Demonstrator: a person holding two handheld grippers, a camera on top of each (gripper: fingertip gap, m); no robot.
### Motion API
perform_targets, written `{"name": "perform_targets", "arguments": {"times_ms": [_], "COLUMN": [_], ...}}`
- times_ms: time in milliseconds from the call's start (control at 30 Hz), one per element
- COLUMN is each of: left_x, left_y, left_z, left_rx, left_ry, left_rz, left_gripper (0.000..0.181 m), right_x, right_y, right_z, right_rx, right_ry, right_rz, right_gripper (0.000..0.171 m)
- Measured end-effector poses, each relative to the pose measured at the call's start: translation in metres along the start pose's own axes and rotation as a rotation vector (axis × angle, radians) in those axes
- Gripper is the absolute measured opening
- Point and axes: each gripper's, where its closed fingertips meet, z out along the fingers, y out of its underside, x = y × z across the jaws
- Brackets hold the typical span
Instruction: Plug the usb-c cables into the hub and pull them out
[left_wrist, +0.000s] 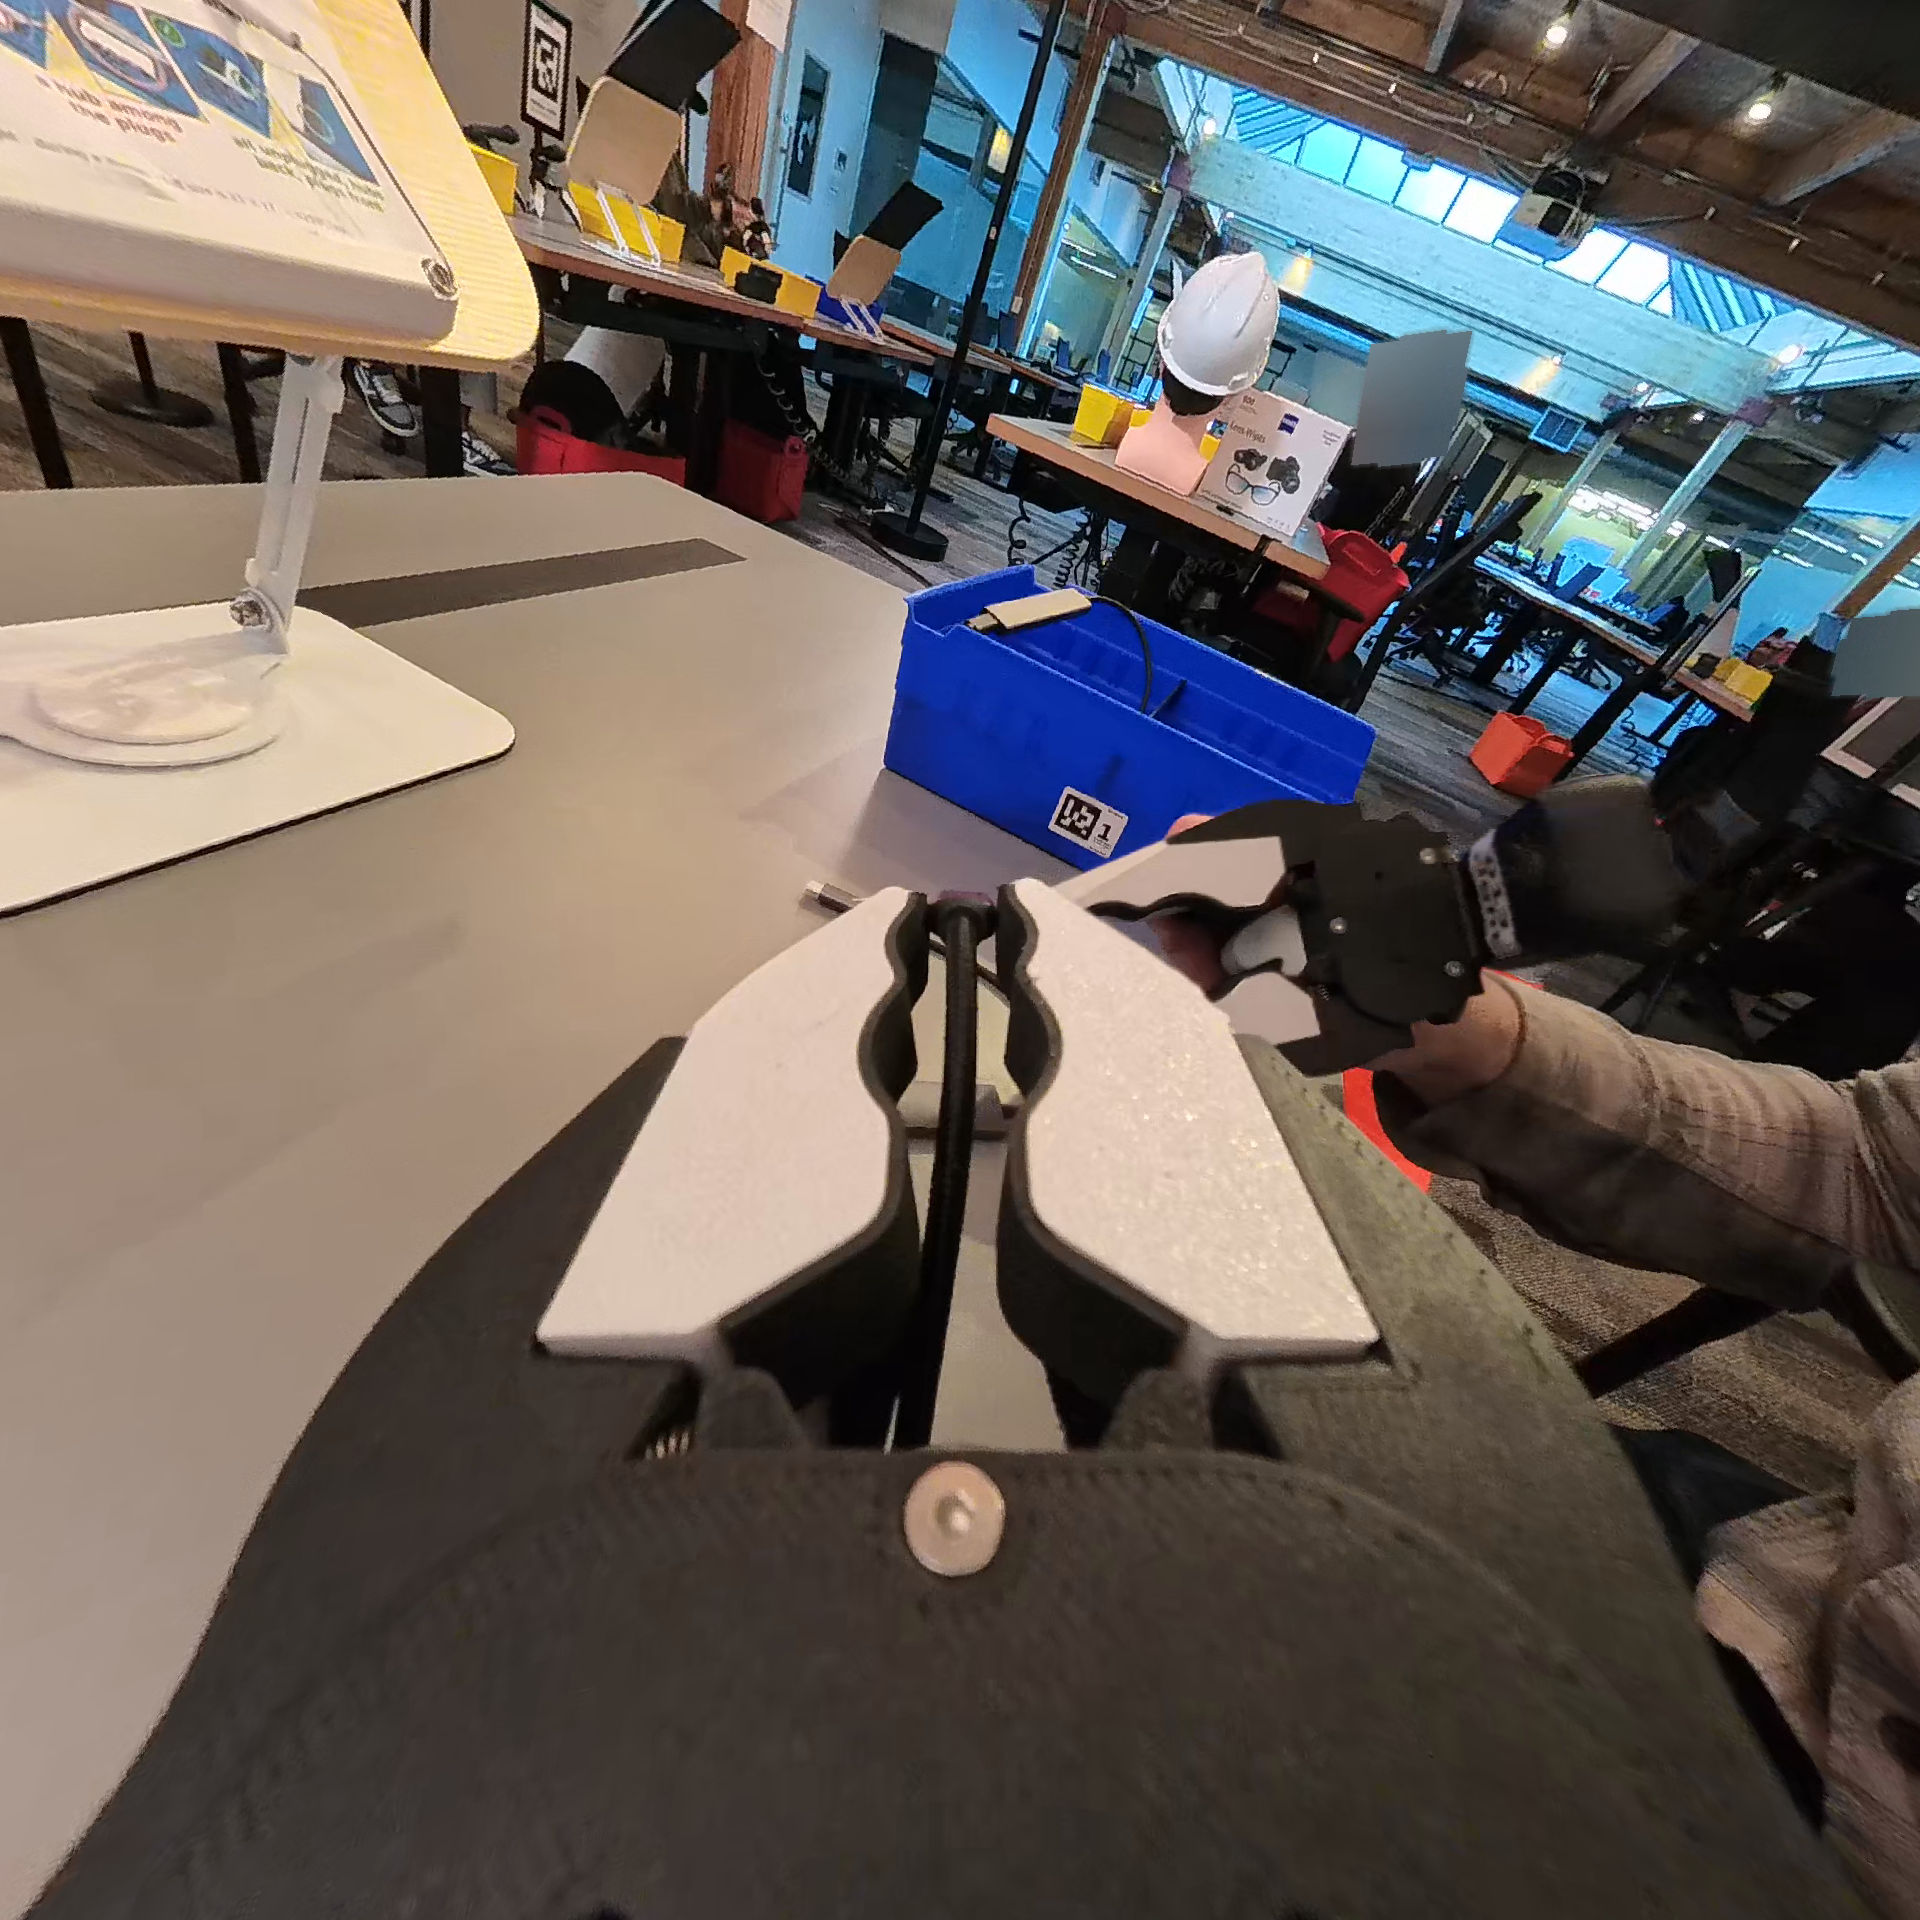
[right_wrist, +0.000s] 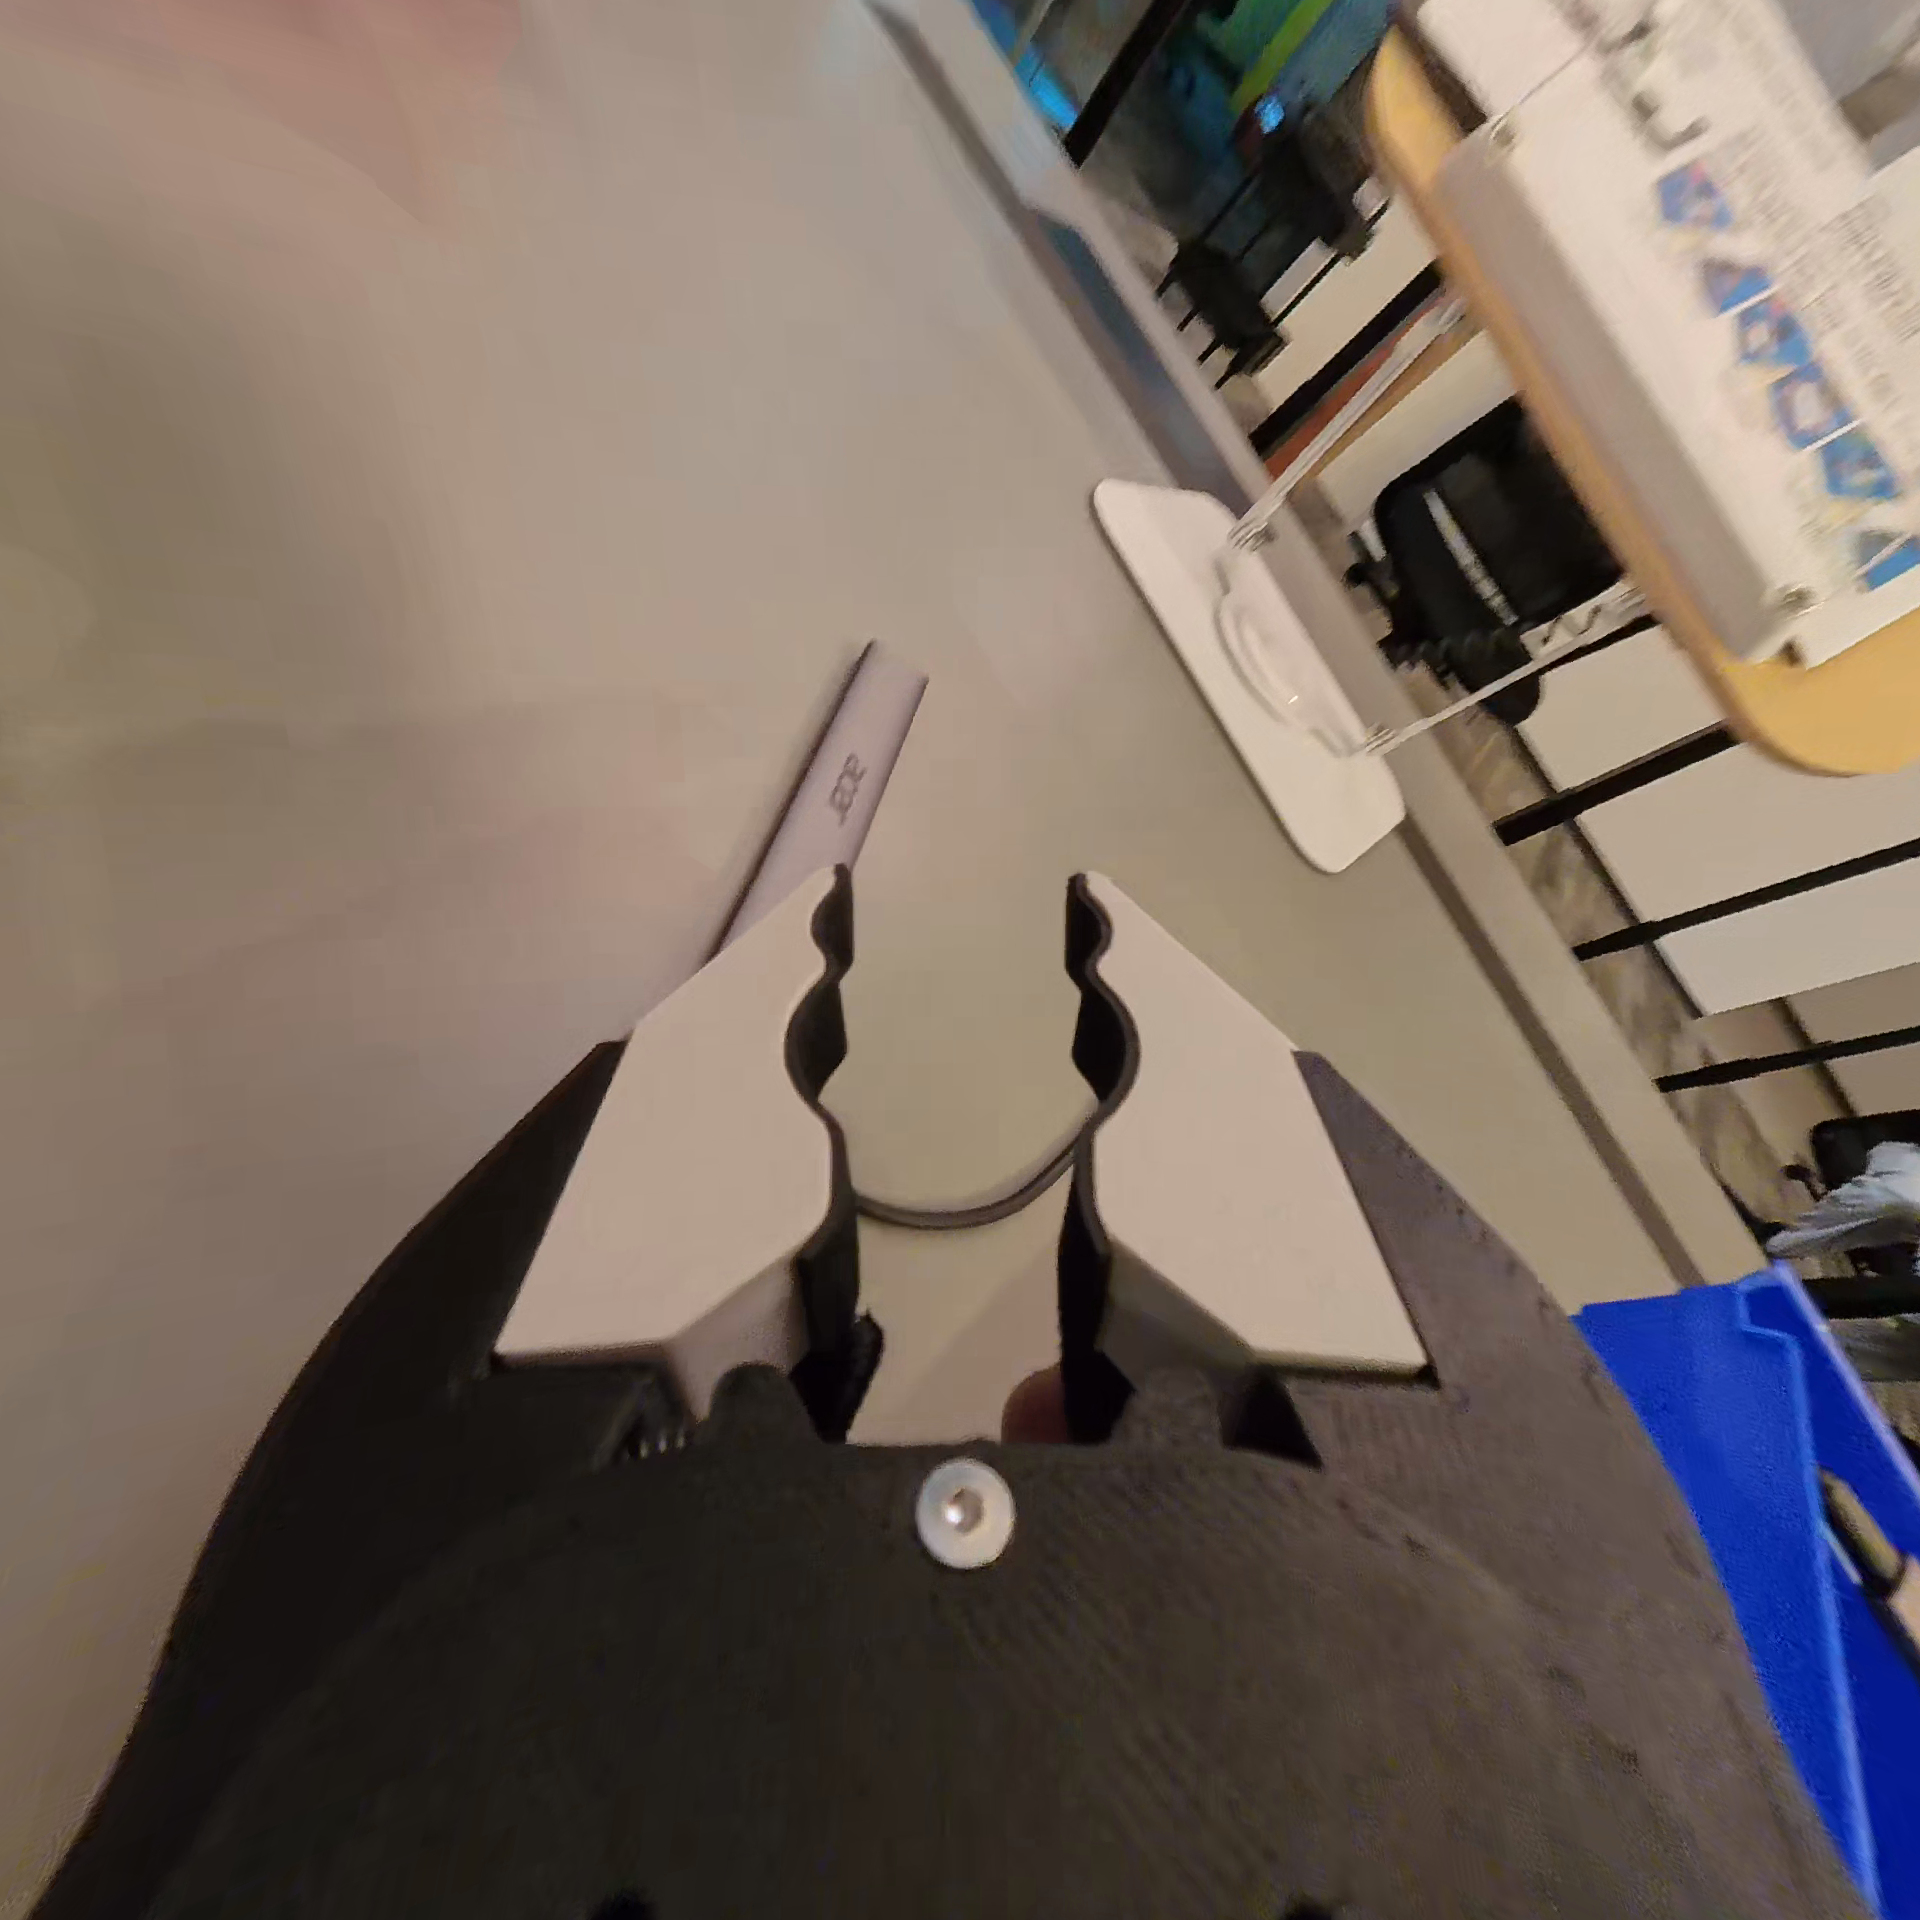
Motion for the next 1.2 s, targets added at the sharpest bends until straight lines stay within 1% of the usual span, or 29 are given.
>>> {"name": "perform_targets", "arguments": {"times_ms": [100, 233, 333, 400, 500, 633, 700, 900, 1000, 1200], "left_x": [0.001, 0.001, 0.001, 0.000, -0.001, -0.001, -0.001, -0.001, -0.001, -0.002], "left_y": [0.001, 0.002, 0.002, 0.003, 0.003, 0.004, 0.005, 0.004, 0.005, 0.006], "left_z": [0.001, 0.001, 0.001, 0.000, 0.001, 0.002, 0.003, 0.003, 0.003, 0.003], "left_rx": [0.000, 0.000, -0.001, -0.001, 0.001, -0.005, -0.009, -0.012, -0.015, -0.018], "left_ry": [0.001, 0.001, 0.002, 0.001, -0.002, -0.004, -0.003, -0.005, -0.004, -0.004], "left_rz": [-0.003, -0.001, -0.002, -0.003, -0.005, 0.001, 0.003, 0.007, 0.007, 0.005], "left_gripper": [0.012, 0.012, 0.012, 0.012, 0.012, 0.012, 0.012, 0.012, 0.012, 0.012], "right_x": [-0.010, -0.021, -0.015, -0.005, 0.009, 0.015, 0.011, -0.014, -0.024, -0.030], "right_y": [0.013, 0.020, 0.021, 0.014, 0.013, 0.017, 0.017, 0.017, 0.021, 0.025], "right_z": [0.004, 0.005, 0.003, -0.001, -0.006, -0.007, -0.006, 0.004, 0.009, 0.013], "right_rx": [-0.056, -0.078, -0.063, -0.009, 0.026, 0.022, 0.016, -0.019, -0.053, -0.102], "right_ry": [-0.057, -0.122, -0.090, -0.049, -0.012, 0.006, -0.011, -0.134, -0.198, -0.268], "right_rz": [0.005, 0.031, 0.055, 0.115, 0.208, 0.220, 0.207, 0.187, 0.209, 0.250], "right_gripper": [0.050, 0.055, 0.051, 0.045, 0.044, 0.042, 0.042, 0.038, 0.036, 0.031]}}
